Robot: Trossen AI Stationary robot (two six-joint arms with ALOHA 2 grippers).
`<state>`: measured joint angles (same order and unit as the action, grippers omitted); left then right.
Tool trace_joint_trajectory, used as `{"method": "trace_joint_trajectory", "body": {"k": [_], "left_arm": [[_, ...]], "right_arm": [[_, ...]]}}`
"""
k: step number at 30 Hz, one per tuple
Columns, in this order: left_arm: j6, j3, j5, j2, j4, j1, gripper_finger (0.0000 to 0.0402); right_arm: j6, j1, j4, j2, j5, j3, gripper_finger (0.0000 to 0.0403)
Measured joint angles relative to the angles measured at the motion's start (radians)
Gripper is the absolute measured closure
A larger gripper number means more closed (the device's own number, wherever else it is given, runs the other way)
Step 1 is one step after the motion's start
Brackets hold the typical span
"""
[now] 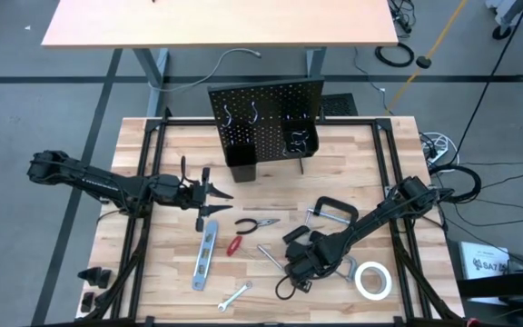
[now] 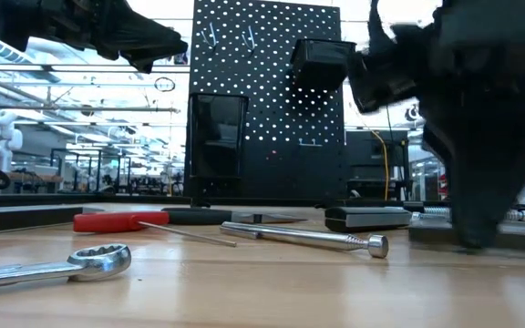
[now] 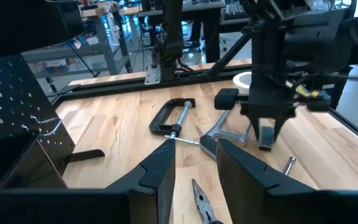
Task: Hang tools onto peg board
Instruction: Put the leveler into the right black bin on the pegboard
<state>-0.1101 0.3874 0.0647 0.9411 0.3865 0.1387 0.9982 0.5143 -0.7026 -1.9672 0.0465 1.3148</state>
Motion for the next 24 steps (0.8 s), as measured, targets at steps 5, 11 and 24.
{"method": "trace_joint_trajectory", "body": {"k": [5,11,24], "left_arm": [[0.000,0.000,0.000,0.000,0.000,0.000,0.0281],[0.000,0.000,0.000,0.000,0.000,0.000,0.0281],[0.001,0.000,0.000,0.000,0.000,0.000,0.0281]], "right_arm": [[-0.090,-0.014,0.001,0.049,0.008,0.060,0.0303],[-0.174,-0.021,-0.062,0.097,0.118,0.133,0.0303],[-0.341,-0.103,-0.181,0.338,0.708,0.177,0.0303]]}}
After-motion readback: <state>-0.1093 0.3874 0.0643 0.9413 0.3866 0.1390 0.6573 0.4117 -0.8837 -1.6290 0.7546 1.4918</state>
